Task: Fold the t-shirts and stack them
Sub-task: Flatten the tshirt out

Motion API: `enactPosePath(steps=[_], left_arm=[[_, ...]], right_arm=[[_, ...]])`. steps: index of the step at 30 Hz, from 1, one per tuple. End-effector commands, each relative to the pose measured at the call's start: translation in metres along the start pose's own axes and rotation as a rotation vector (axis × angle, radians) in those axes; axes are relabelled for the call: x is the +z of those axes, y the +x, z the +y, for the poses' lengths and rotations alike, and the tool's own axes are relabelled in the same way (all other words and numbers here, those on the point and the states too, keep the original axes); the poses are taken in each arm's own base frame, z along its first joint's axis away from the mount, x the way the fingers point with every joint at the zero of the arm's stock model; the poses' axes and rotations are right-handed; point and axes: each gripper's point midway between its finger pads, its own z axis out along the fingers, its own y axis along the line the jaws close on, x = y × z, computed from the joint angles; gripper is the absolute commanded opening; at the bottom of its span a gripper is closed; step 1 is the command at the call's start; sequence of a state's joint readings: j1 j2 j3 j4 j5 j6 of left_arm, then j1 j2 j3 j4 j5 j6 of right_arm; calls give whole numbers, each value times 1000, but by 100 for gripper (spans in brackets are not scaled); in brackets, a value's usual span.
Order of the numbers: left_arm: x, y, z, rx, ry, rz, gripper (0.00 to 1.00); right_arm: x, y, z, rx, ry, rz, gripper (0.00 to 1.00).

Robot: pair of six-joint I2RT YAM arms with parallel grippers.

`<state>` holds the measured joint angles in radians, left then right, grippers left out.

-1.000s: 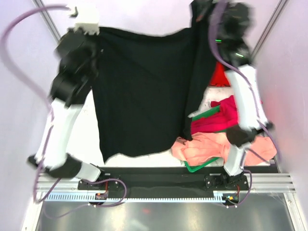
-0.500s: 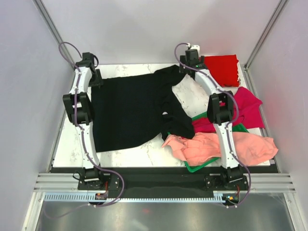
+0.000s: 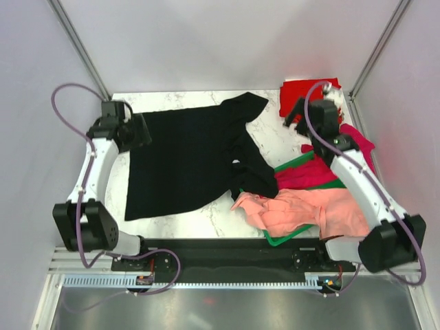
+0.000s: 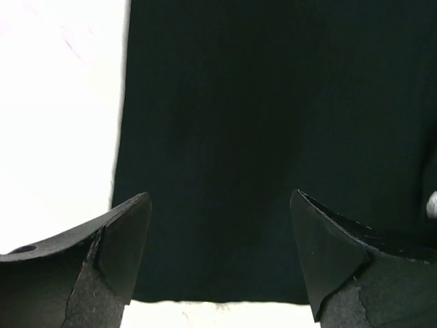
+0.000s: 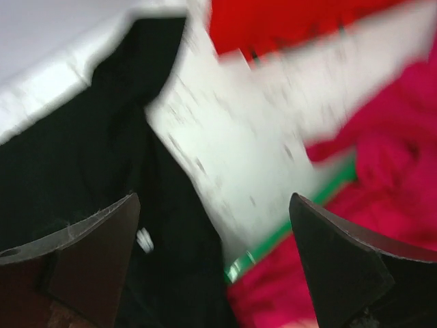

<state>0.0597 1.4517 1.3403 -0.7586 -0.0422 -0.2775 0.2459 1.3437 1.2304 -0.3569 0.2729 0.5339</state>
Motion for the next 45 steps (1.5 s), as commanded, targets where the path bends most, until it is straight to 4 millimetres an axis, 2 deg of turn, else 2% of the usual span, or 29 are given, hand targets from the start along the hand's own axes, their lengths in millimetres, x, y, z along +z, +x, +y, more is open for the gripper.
enactPosePath(steps=[1, 3, 4, 5, 6, 7, 8, 10, 11, 12, 15, 20, 23, 25, 28, 29, 31, 32, 34, 35, 36, 37, 38, 40, 41, 42, 43, 44, 45], left_arm=[[20, 64, -13, -110, 112, 113, 89], [23, 85, -16, -140, 148, 146, 89], [23, 89, -16, -148, 150, 149, 88], [23, 92, -16, -155, 152, 154, 88], [24, 95, -16, -161, 152, 159, 88], [27, 100, -15, -171, 147, 170, 88], [29, 102, -12, -177, 130, 172, 88], [33, 105, -8, -186, 108, 173, 88], [35, 106, -6, -192, 98, 176, 89], [38, 108, -4, -195, 87, 180, 89], [47, 114, 2, -220, 64, 198, 89], [56, 117, 15, -242, -3, 196, 88], [54, 107, 18, -235, -22, 162, 88], [50, 96, 16, -219, -11, 133, 88], [48, 88, 16, -194, -2, 108, 88], [46, 87, 16, -192, -2, 102, 88], [45, 90, 16, -189, -2, 105, 88], [44, 90, 16, -191, 6, 98, 88], [46, 97, 18, -185, 2, 104, 88], [47, 97, 18, -183, 2, 101, 88], [47, 99, 18, -182, 2, 106, 88], [47, 99, 18, -183, 3, 106, 88], [46, 98, 17, -184, 9, 104, 87], [45, 97, 17, -193, 13, 94, 87], [44, 97, 15, -193, 22, 92, 87], [44, 95, 14, -195, 28, 83, 87], [42, 94, 13, -194, 32, 76, 87], [42, 93, 15, -190, 27, 73, 87], [41, 92, 15, -188, 25, 69, 87]], right_arm=[[-10, 113, -54, 108, 133, 271, 98], [-20, 141, -89, 132, 211, 326, 98], [-22, 148, -101, 154, 240, 345, 98], [-22, 149, -125, 203, 297, 346, 98], [-25, 164, -142, 231, 328, 381, 98], [-26, 168, -154, 253, 353, 391, 98], [-29, 173, -185, 324, 435, 389, 98], [-30, 182, -204, 419, 462, 418, 98], [-34, 182, -229, 507, 528, 399, 98], [-36, 193, -243, 562, 554, 418, 98], [-52, 202, -286, 725, 684, 388, 98], [-101, 193, -355, 876, 967, 233, 98], [-119, 177, -361, 897, 1013, 119, 98], [-126, 149, -352, 885, 971, 7, 96], [-122, 110, -320, 818, 858, -97, 95], [-113, 85, -297, 789, 759, -149, 98], [-106, 54, -264, 743, 621, -188, 98], [-99, 28, -227, 667, 484, -190, 98], [-88, 20, -186, 612, 367, -112, 98], [-85, 25, -148, 551, 269, -43, 98], [-87, 21, -126, 505, 213, -11, 98], [-89, 28, -110, 473, 181, 31, 98], [-95, 47, -70, 398, 71, 113, 94], [-100, 81, -37, 337, -21, 236, 92], [-114, 116, 0, 263, -140, 364, 90], [-113, 148, 14, 216, -167, 451, 90], [-120, 169, 29, 188, -191, 504, 89], [-147, 205, 55, 85, -273, 587, 89], [-146, 224, 59, 23, -249, 591, 89]])
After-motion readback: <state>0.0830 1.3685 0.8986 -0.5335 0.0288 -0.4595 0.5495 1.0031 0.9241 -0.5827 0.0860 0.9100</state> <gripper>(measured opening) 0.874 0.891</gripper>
